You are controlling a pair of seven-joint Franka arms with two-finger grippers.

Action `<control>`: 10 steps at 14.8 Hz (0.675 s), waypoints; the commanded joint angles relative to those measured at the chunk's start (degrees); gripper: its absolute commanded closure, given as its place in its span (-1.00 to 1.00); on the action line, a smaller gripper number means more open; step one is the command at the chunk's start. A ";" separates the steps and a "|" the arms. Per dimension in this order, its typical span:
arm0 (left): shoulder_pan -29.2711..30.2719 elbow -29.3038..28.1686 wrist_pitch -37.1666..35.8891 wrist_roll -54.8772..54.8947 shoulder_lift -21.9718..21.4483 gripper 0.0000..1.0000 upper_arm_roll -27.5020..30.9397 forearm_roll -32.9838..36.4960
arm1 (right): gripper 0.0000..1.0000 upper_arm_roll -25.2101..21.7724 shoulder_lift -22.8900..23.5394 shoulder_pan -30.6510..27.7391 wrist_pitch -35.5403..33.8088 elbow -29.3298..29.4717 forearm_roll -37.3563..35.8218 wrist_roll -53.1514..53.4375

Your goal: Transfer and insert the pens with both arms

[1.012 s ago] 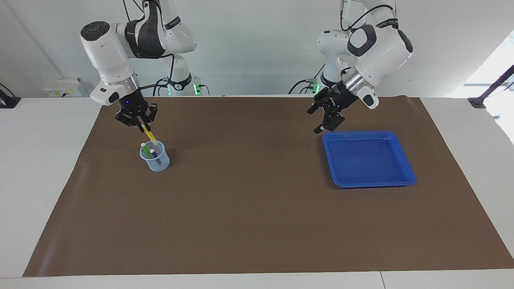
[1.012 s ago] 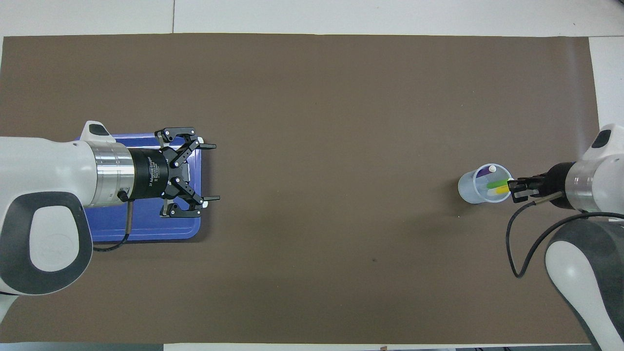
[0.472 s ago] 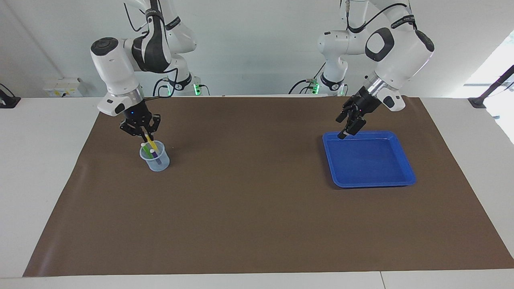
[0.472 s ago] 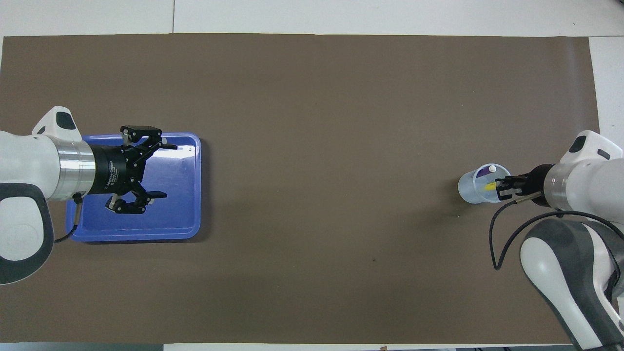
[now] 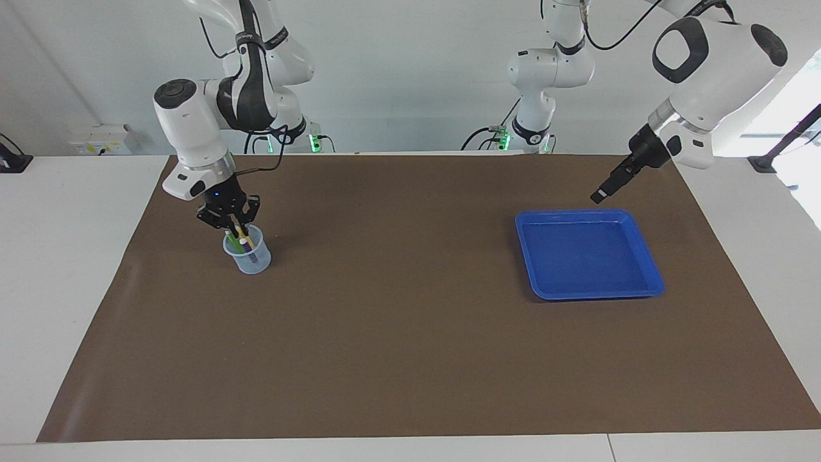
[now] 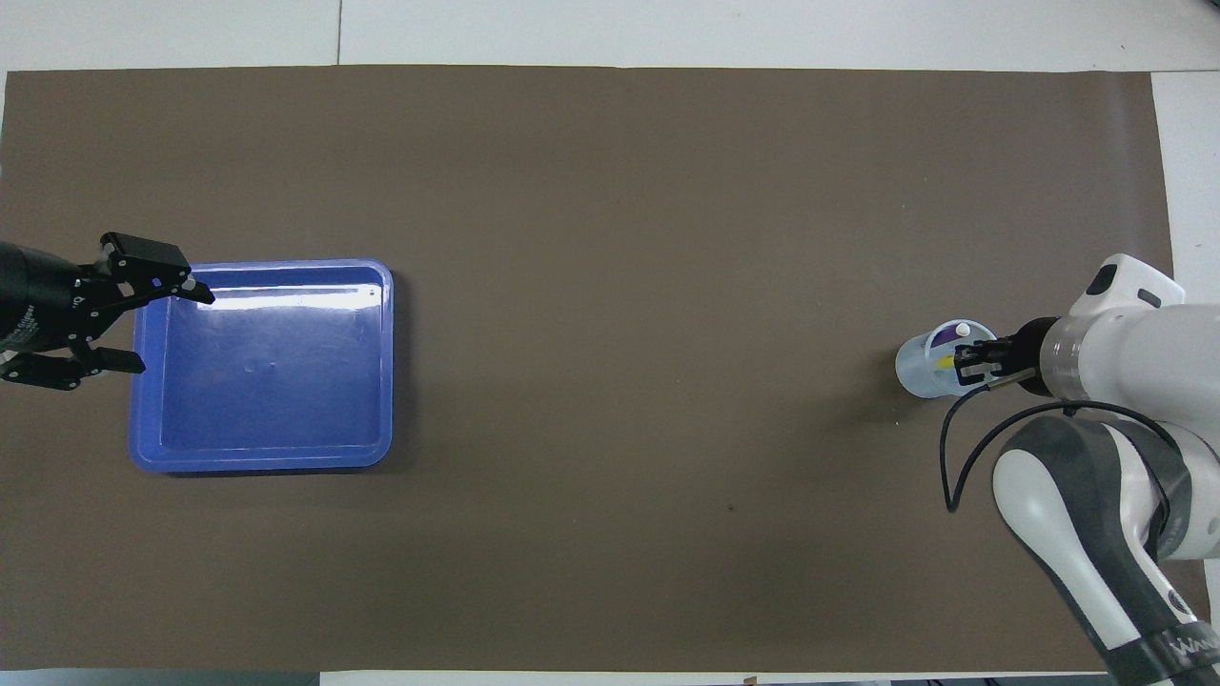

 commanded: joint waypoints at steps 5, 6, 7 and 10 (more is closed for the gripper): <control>-1.18 11.42 -11.94 22.16 3.83 -1.00 -0.48 9.47 | 1.00 0.30 0.21 0.15 0.94 -1.24 -0.55 -0.13; -1.18 11.07 -12.47 25.32 3.65 -1.00 -0.74 9.47 | 1.00 0.30 0.29 0.15 0.94 -1.33 -0.55 -0.13; -1.18 10.28 -12.65 27.70 3.13 -1.00 -0.92 9.47 | 1.00 0.30 0.29 0.24 0.94 -1.33 -0.55 -0.13; -1.18 7.56 -11.78 31.24 1.80 -1.00 -1.36 9.39 | 1.00 0.30 0.21 0.24 0.94 -1.51 -0.55 -0.13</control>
